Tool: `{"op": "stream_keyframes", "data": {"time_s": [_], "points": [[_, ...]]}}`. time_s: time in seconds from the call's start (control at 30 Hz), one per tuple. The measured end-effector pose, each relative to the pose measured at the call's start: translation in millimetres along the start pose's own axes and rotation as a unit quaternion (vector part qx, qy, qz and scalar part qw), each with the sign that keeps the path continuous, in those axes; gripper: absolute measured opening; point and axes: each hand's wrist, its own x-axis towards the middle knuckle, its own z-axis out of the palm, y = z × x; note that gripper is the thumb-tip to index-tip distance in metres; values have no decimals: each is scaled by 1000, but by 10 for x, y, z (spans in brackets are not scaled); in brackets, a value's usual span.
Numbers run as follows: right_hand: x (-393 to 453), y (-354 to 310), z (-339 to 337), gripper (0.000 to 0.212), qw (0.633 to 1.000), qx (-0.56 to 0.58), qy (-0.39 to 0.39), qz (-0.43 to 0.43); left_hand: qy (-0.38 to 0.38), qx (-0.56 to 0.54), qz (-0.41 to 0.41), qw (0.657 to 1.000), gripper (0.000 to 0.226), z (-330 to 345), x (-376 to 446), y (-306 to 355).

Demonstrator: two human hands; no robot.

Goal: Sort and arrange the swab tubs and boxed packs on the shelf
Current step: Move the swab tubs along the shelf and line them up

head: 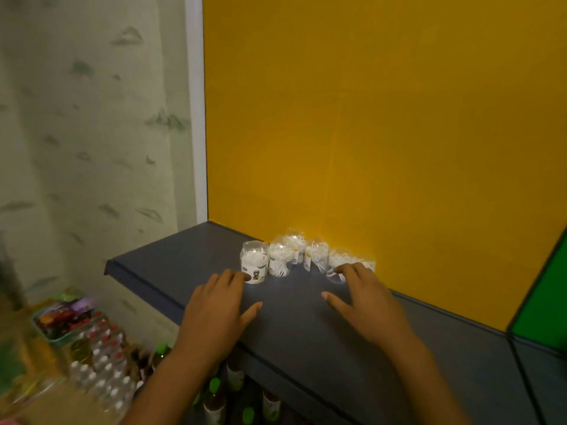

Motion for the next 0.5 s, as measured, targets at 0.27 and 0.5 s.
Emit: {"op": "stream_keyframes", "data": {"time_s": [0.27,0.5], "points": [[542,526,103,52,995,4,62,74,-6,-71,80,994,49,333,994,126],[759,920,283,52,991,-8,55,119,-7,-111,164,980,46,875,1654,579]]}}
